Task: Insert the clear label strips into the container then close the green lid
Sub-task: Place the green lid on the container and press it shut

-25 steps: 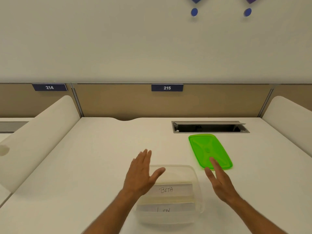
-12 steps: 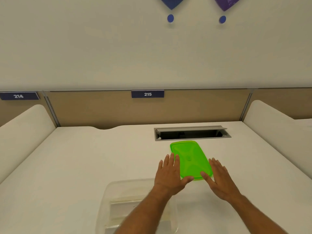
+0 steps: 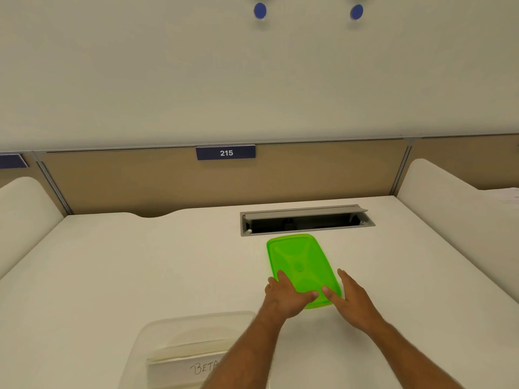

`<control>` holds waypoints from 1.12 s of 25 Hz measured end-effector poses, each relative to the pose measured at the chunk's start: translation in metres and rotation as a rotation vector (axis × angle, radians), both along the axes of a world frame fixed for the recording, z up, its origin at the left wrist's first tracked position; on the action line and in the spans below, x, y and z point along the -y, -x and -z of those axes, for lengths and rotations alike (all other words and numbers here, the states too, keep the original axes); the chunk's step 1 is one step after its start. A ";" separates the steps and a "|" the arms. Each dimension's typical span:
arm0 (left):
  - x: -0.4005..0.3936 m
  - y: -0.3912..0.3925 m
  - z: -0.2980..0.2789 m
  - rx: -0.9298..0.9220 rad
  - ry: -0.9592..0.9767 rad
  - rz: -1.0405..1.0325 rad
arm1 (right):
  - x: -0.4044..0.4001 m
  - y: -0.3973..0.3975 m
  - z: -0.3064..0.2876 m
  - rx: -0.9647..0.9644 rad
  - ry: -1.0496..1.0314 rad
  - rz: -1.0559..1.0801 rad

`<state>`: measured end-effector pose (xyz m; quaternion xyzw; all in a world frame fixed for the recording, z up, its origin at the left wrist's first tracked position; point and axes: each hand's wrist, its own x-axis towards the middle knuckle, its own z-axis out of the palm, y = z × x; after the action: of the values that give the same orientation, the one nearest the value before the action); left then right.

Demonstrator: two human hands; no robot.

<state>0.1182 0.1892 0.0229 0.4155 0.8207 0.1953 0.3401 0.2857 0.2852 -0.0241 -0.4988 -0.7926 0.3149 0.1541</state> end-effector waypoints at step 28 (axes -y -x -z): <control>0.018 0.019 -0.041 0.364 -0.565 -0.199 | 0.029 0.009 -0.018 -0.119 -0.191 0.170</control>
<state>0.0997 0.1715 0.0643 0.3695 0.6968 0.5176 0.3318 0.2763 0.2561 -0.0057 -0.5277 -0.7632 0.2527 0.2741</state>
